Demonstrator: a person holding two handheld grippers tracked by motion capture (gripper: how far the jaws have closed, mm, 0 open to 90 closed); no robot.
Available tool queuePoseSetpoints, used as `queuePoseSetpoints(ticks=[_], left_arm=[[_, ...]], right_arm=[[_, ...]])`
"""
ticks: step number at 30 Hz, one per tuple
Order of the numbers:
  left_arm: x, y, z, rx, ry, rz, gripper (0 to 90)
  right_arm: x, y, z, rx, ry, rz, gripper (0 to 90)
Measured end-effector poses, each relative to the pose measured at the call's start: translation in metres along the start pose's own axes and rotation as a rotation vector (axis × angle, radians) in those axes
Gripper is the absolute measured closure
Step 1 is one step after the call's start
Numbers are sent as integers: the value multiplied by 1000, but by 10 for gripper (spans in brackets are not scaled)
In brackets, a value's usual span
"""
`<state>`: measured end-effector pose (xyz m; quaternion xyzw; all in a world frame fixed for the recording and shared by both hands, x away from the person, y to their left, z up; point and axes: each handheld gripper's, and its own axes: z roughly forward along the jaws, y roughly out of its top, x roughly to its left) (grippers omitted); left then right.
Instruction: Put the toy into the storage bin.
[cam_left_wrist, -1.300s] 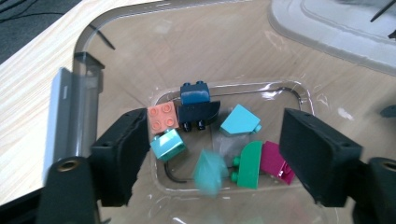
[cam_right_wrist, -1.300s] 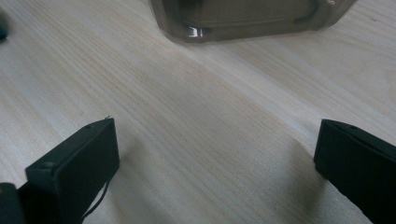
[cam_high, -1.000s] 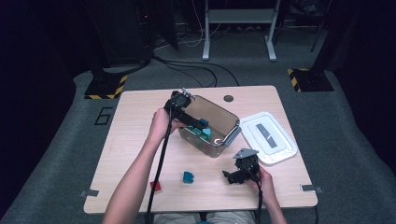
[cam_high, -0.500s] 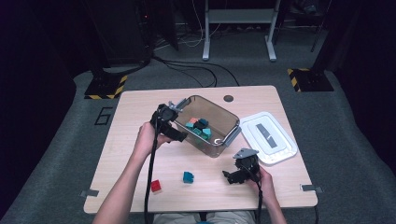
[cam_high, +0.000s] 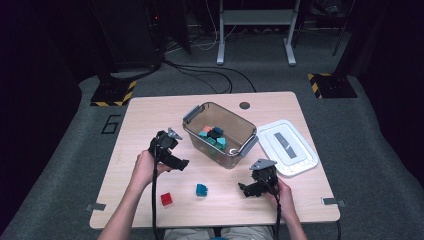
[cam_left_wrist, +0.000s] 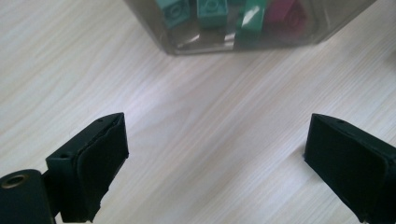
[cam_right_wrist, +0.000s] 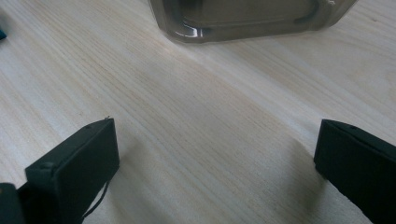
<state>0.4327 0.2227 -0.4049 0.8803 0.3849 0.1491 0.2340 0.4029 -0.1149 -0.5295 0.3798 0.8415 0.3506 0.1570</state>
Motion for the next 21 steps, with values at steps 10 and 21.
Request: queuePoseSetpoints(ticks=[10, 21], left_arm=[[-7, -30, 12, 36, -31, -18, 38], [-13, -64, 22, 89, -25, -44, 21]], right_arm=[[0, 0, 0, -1, 0, -3, 0], [0, 0, 0, -1, 0, -3, 0]])
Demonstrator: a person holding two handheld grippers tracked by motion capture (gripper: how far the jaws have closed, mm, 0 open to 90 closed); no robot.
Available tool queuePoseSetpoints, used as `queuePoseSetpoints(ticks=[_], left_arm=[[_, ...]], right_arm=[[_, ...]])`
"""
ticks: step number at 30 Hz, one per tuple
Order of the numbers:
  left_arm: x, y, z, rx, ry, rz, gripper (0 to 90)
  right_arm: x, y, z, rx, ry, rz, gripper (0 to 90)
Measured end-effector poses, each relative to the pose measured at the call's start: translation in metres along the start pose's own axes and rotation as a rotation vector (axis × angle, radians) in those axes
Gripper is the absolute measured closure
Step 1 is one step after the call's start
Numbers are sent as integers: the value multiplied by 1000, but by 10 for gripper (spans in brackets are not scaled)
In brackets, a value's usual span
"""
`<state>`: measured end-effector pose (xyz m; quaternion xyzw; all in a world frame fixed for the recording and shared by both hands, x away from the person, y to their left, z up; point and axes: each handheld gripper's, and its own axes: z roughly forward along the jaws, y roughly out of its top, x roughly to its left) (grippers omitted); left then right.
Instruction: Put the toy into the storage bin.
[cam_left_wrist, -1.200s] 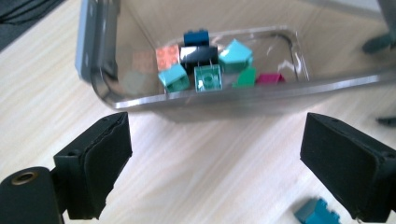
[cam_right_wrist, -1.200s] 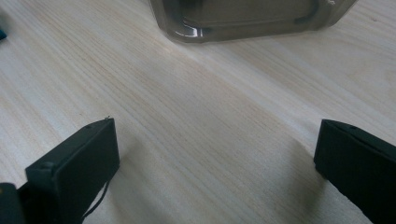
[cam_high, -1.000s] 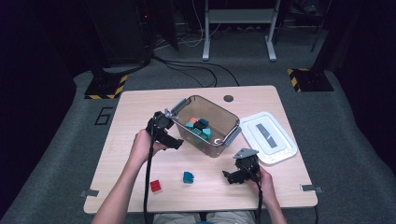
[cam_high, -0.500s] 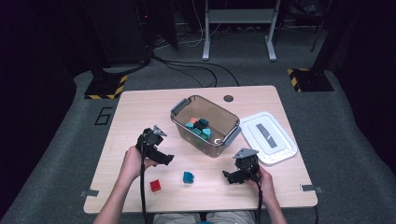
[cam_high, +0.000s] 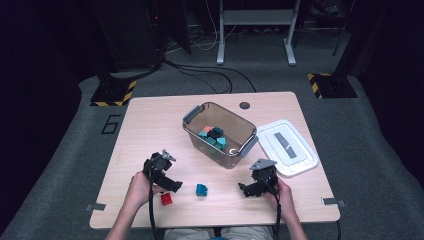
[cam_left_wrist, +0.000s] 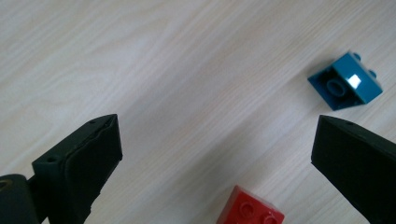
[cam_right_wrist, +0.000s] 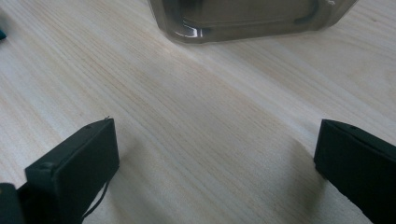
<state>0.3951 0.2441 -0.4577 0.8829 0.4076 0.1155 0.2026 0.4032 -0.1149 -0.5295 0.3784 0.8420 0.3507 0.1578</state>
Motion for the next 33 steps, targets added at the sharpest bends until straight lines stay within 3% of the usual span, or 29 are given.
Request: queuePoseSetpoints(ticks=[7, 15, 24, 26, 30, 33], left_arm=[[-2, -26, 11, 30, -20, -31, 9], [-6, -45, 15, 28, -30, -32, 21], [-12, -58, 15, 42, -41, 8, 317], [-10, -61, 13, 23, -45, 0, 356], [-9, -63, 12, -8, -49, -1, 539], [-9, -62, 12, -10, -50, 7, 578]], right_arm=[[0, 0, 0, 0, 0, 0, 0], [0, 0, 0, 0, 0, -3, 0], [0, 0, 0, 0, -1, 1, 0], [0, 0, 0, 0, -1, 1, 0], [0, 0, 0, 0, -1, 1, 0], [0, 0, 0, 0, -1, 1, 0]])
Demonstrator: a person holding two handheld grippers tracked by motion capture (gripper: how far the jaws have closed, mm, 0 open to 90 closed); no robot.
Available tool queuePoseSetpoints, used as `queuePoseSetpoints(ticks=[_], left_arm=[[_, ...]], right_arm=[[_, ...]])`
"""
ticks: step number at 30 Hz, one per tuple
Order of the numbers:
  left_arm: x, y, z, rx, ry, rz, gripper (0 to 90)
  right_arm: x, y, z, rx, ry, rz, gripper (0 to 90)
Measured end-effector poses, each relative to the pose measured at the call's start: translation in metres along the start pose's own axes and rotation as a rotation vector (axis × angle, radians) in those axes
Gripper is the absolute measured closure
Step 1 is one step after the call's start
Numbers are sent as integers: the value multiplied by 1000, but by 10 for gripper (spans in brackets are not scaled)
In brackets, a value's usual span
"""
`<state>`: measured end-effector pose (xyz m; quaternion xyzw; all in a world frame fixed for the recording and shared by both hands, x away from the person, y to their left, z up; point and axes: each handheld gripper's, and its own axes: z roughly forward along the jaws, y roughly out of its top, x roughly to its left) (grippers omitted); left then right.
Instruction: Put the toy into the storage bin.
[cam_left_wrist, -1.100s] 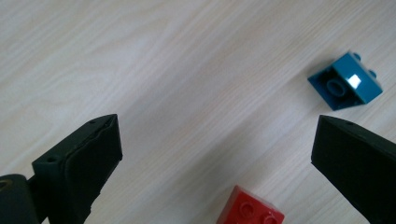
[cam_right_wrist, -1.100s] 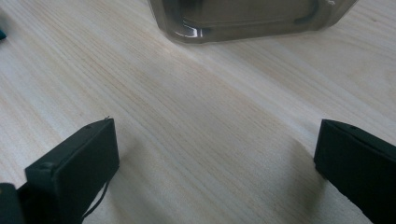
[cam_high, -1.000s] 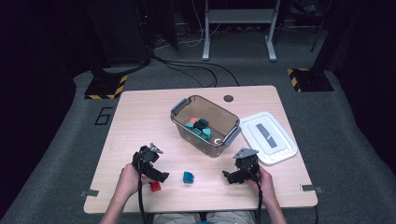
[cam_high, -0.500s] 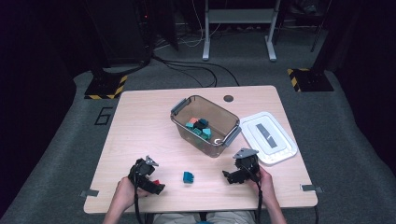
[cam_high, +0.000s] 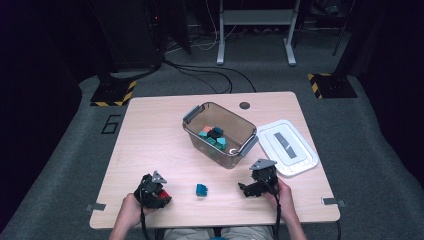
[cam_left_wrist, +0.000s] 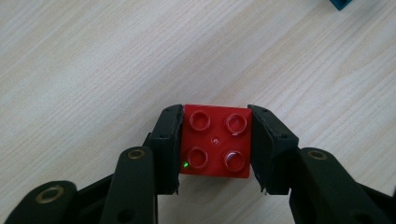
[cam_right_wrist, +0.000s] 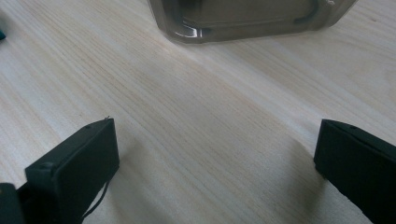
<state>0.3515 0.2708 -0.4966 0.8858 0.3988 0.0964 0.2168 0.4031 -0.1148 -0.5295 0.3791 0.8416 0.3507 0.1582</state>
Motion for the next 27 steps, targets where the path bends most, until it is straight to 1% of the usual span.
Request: queuePoseSetpoints(ticks=[2, 4, 7, 10, 13, 19, 24, 27], left_arm=[[-1, 1, 0, 2, 2, 0, 584], [-1, 2, 0, 1, 13, 12, 587], [-1, 7, -2, -9, 17, 9, 588], [-1, 13, -6, -23, 21, 15, 587], [-3, 20, -8, -34, 18, 31, 588], [-4, 33, -5, -37, 15, 52, 588], [-4, 46, -8, -48, 23, 71, 587], [-3, 54, -11, -53, 22, 75, 588]], right_arm=[[0, 0, 0, 0, 0, 0, 0], [0, 0, 0, 0, 0, 0, 0], [0, 0, 0, 1, 0, 3, 0], [0, 0, 0, 1, 0, 4, 0], [0, 0, 0, 1, -1, 4, 0], [1, 0, 0, 2, -1, 6, 0], [1, 0, 0, 2, -2, 6, 0], [1, 0, 0, 2, -1, 6, 0]])
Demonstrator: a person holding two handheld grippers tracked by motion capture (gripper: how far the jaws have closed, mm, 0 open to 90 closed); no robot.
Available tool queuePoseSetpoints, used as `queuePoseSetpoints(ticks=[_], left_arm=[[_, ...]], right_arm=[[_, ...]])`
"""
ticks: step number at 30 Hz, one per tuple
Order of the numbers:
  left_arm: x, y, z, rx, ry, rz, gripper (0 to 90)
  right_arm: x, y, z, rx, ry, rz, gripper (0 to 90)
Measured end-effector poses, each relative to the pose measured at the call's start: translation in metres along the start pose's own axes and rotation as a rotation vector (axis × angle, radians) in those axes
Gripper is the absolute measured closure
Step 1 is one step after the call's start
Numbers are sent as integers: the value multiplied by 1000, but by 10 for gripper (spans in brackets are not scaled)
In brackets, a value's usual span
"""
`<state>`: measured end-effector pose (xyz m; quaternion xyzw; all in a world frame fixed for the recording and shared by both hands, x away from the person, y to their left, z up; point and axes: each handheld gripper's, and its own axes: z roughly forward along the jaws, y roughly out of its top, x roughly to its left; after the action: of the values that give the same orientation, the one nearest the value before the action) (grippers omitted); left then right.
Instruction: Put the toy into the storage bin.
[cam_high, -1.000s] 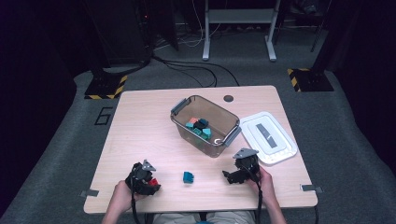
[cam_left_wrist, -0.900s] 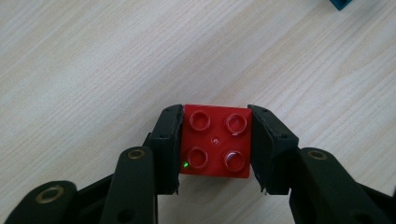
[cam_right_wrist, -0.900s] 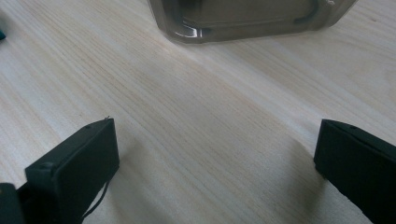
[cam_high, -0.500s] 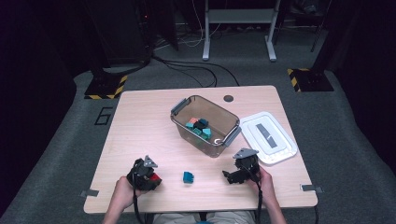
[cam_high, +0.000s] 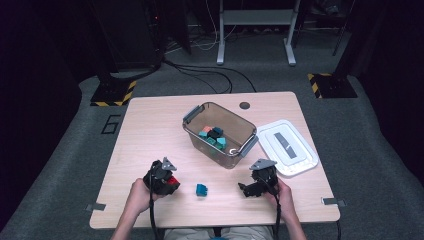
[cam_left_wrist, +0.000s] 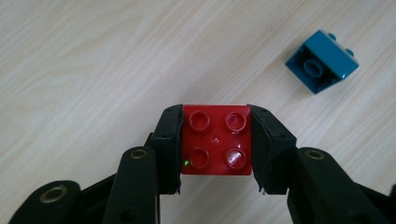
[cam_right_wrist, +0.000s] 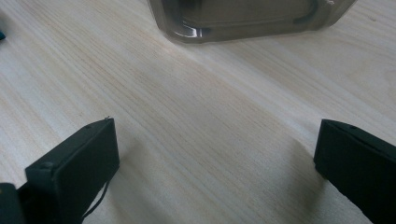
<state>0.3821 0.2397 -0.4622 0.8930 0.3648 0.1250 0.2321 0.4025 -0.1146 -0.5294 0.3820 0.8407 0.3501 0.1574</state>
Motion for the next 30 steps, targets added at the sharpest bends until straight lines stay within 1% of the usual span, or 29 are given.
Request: queuePoseSetpoints(ticks=[1, 4, 11, 16, 23, 27, 30], left_arm=[[0, 3, -1, -4, 8, 0, 588], [3, 11, -3, -10, 12, 8, 587], [9, 33, -13, -26, 31, 34, 587], [14, 52, -23, -48, 42, 48, 587], [18, 80, -36, -62, 72, 85, 587], [21, 96, -43, -85, 85, 87, 587], [24, 109, -46, -102, 86, 89, 587]], right_arm=[[0, 0, 0, 0, 0, 0, 0], [0, 0, 0, 0, 0, 0, 0], [0, 0, 0, -1, 0, -1, 0], [0, 0, 0, 0, 0, -1, 0], [0, 0, 0, -1, 1, -1, 0], [0, 0, 0, -1, 1, -2, 0], [0, 0, 0, -1, 1, -2, 0]])
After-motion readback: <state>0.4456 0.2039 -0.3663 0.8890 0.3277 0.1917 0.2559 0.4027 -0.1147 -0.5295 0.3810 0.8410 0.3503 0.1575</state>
